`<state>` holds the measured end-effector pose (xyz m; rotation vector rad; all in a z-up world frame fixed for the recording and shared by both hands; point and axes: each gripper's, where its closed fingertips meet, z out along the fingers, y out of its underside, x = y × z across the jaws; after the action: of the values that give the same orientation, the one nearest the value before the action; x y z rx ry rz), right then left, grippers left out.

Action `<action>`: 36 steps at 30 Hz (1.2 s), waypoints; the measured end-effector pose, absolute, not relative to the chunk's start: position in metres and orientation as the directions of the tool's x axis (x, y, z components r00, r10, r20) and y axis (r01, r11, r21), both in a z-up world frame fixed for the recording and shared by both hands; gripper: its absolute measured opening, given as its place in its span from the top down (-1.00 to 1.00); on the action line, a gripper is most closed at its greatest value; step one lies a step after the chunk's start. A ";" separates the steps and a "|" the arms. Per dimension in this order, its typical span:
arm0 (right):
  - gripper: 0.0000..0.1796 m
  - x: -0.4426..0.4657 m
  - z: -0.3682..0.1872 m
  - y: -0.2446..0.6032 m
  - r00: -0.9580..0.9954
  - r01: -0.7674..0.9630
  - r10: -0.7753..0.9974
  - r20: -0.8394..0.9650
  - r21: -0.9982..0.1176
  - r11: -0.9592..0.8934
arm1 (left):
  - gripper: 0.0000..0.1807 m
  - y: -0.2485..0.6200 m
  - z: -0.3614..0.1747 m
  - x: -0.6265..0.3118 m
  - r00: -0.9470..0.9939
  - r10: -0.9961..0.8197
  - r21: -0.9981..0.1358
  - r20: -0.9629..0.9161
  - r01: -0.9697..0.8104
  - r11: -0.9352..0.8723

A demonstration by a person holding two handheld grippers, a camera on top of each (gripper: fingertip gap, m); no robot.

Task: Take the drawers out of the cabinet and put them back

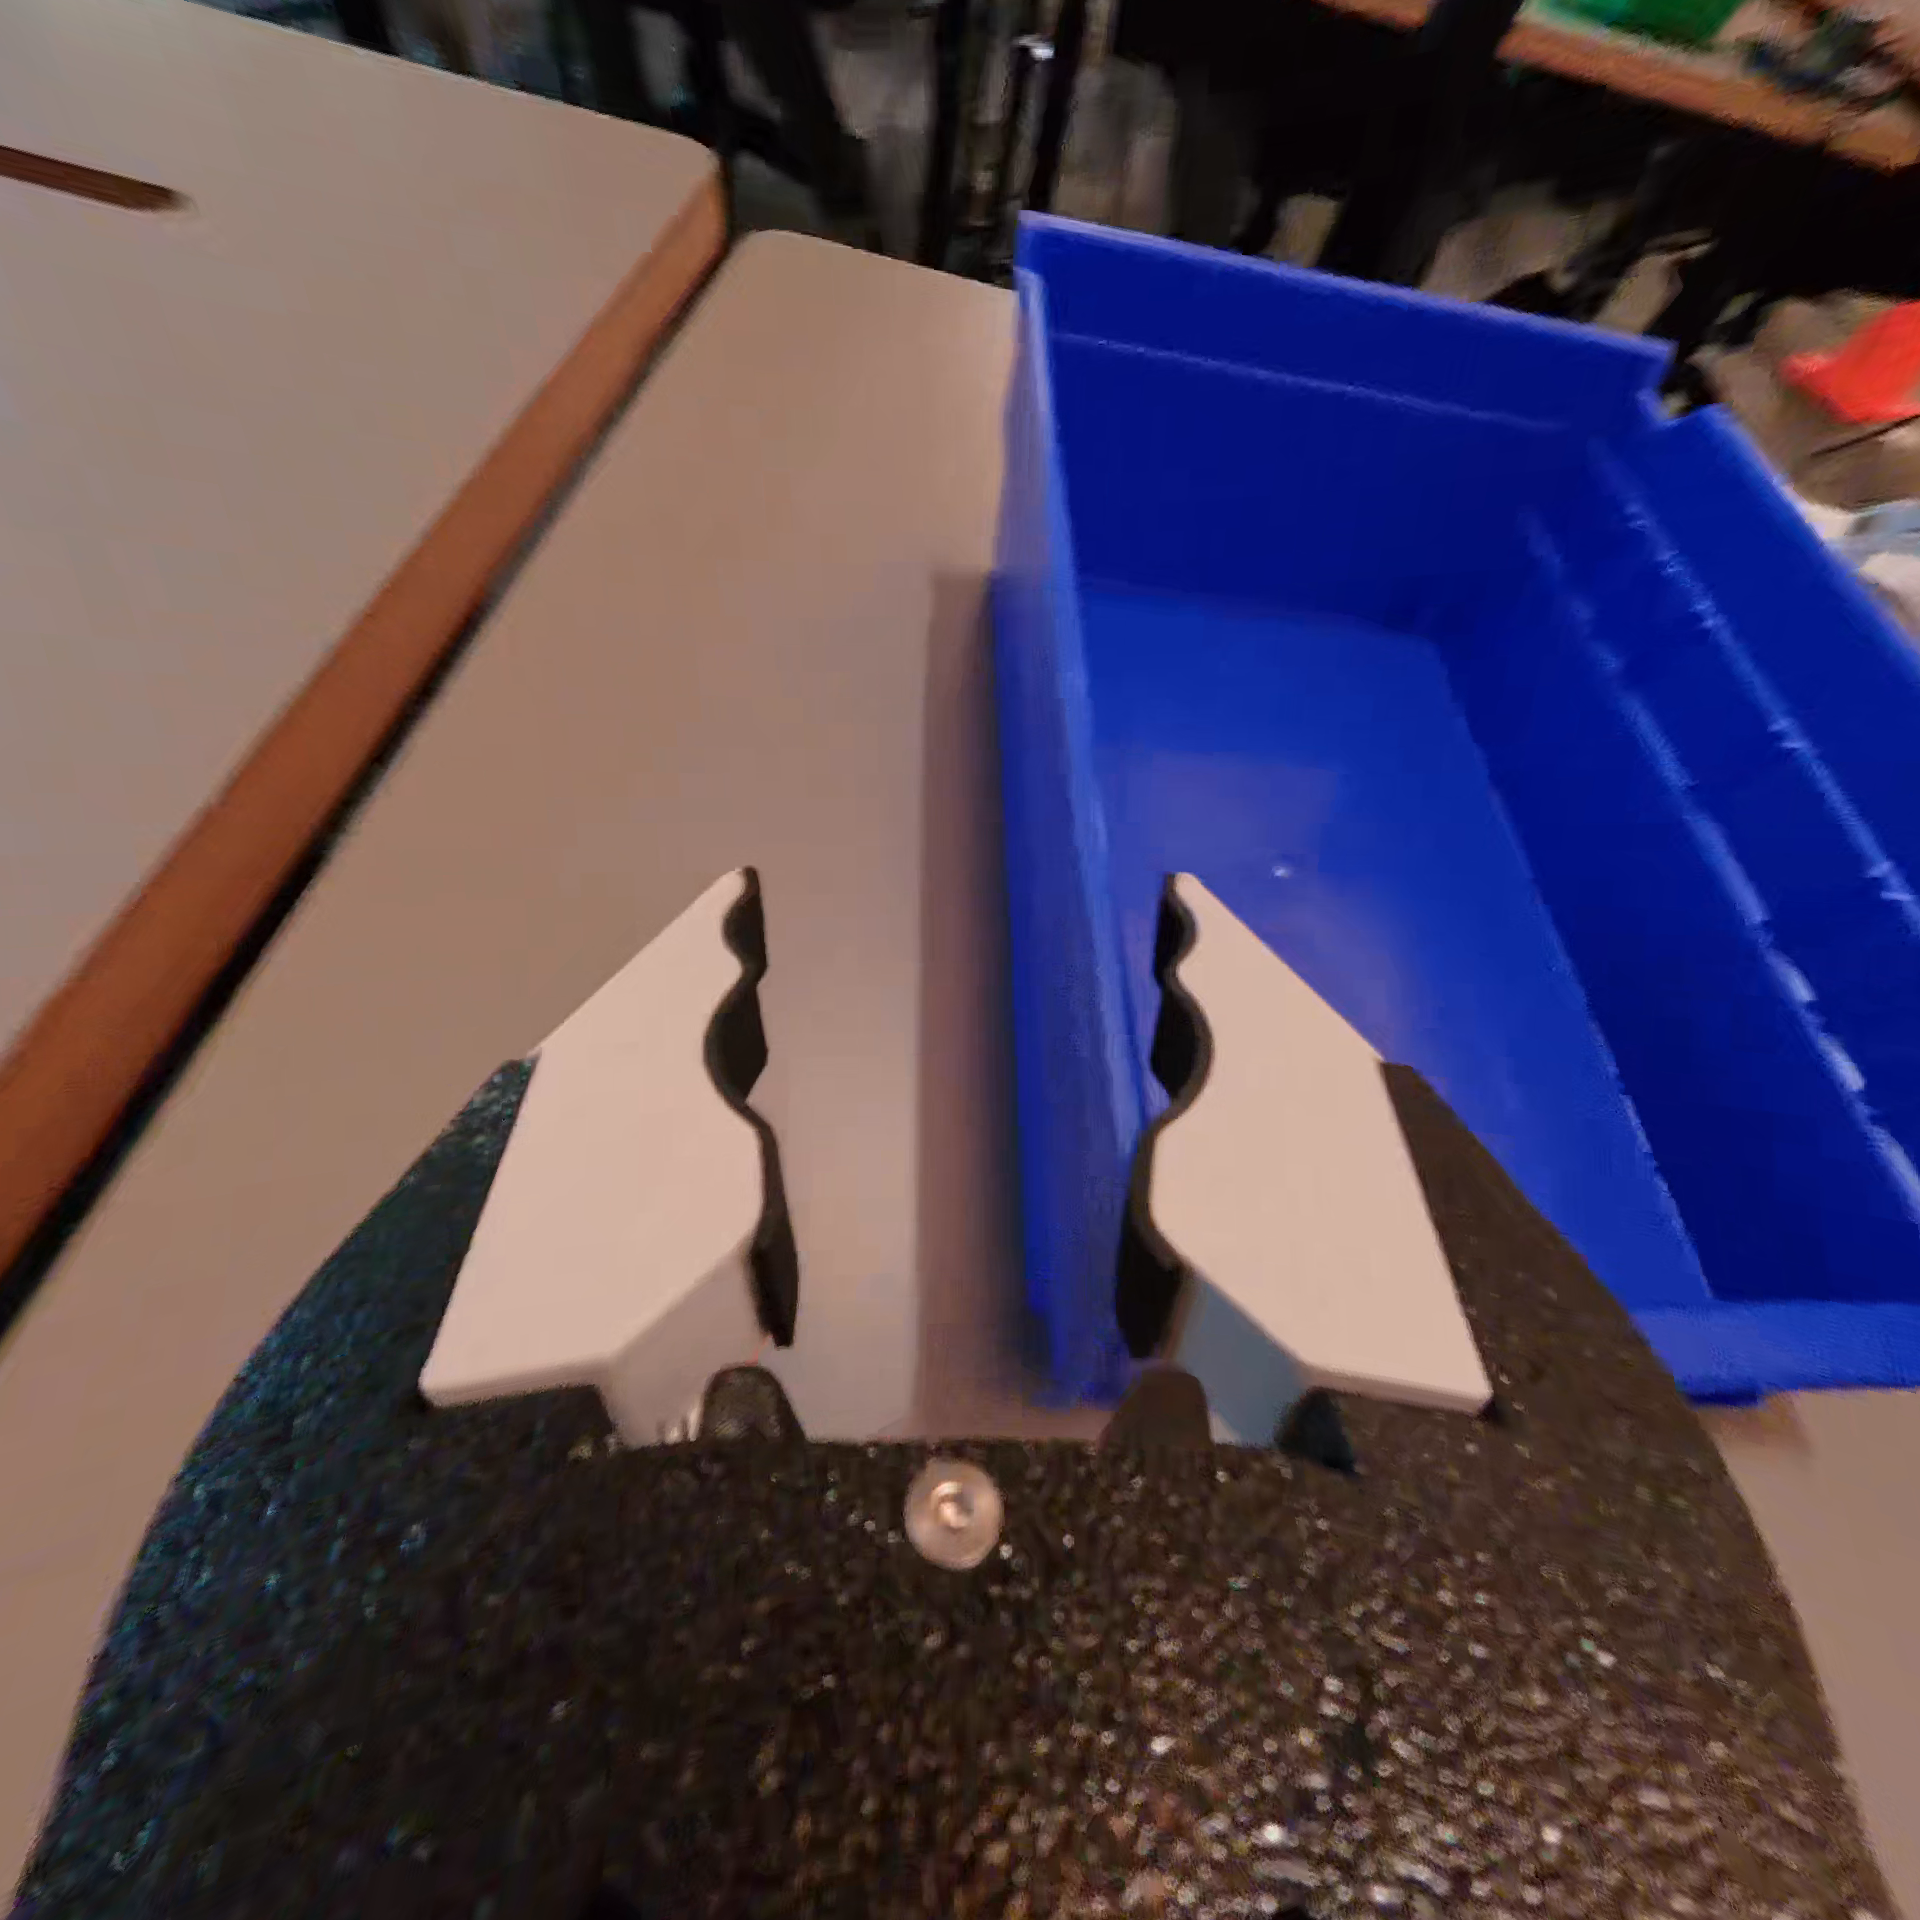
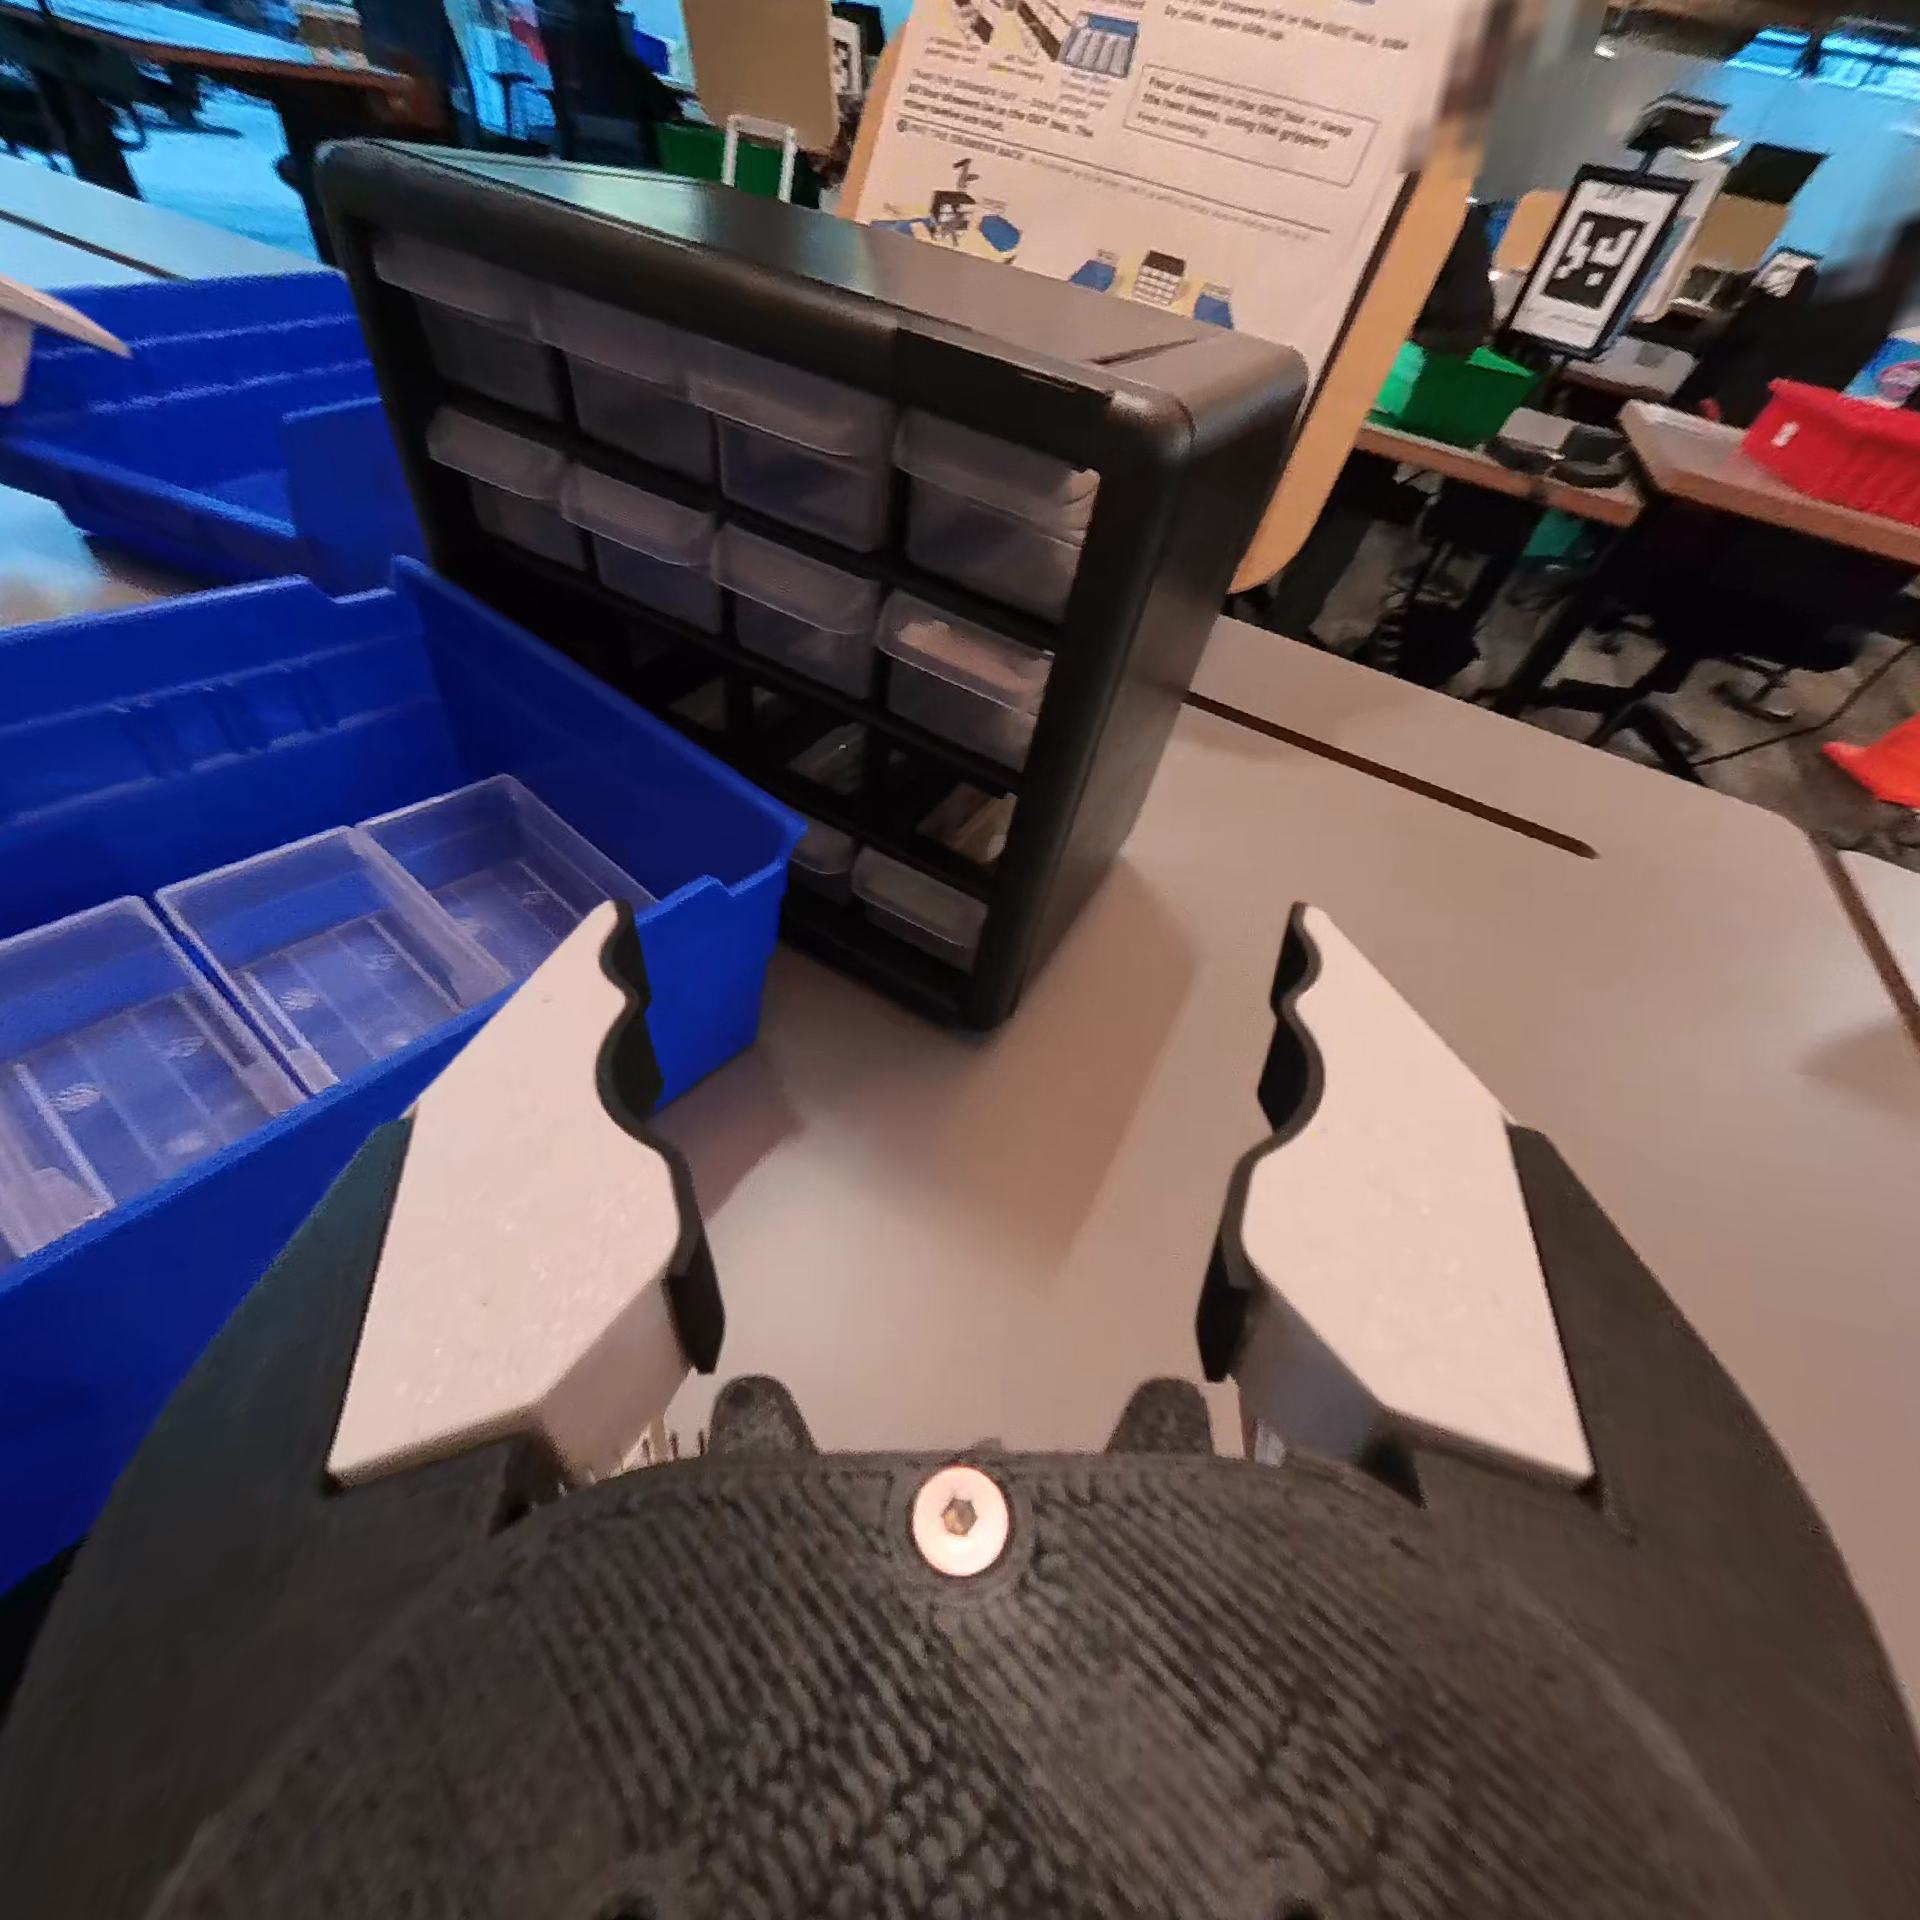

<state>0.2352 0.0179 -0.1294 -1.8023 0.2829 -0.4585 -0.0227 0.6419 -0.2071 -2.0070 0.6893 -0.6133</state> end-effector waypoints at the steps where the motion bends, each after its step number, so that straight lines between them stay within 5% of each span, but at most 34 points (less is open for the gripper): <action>1: -0.32 0.237 -0.130 0.015 0.886 0.042 -0.434 0.165 -0.959 -0.279 | 0.30 0.641 -0.212 -0.011 0.696 -0.695 -0.867 0.181 -0.221 -0.447; 5: -0.32 0.239 -0.137 0.006 0.869 0.017 -0.470 0.153 -0.960 -0.281 | 0.98 0.645 -0.211 0.009 0.704 -0.709 -0.920 0.047 -0.247 -0.305; 8: -0.32 0.239 -0.141 0.004 0.869 -0.003 -0.474 0.139 -0.958 -0.286 | 0.99 0.637 -0.206 0.013 0.725 -0.688 -0.927 0.010 -0.251 -0.278; 11: -0.32 0.237 -0.133 0.006 0.868 -0.005 -0.482 0.121 -0.968 -0.253 | 0.99 0.625 -0.187 0.006 0.755 -0.633 -0.936 0.168 -0.078 -0.342; 19: -0.32 0.208 -0.089 0.032 0.873 0.076 -0.472 0.126 -0.989 -0.123 | 1.00 0.558 -0.064 -0.041 0.748 -0.594 -0.955 0.298 0.229 -0.191; 26: -0.43 0.158 0.000 0.080 0.889 0.154 -0.455 0.046 -0.967 0.203 | 1.00 0.434 0.045 -0.038 0.726 -0.660 -0.953 0.190 0.299 0.055; 36: -0.52 0.109 0.030 0.103 0.920 0.130 -0.390 -0.037 -0.911 0.391 | 1.00 0.265 0.073 0.030 0.535 -0.841 -0.931 0.075 0.339 0.133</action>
<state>0.1086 0.1030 0.0300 -1.1237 0.2621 -0.3349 0.0301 0.2650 0.0731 -1.1343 0.5446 -0.9202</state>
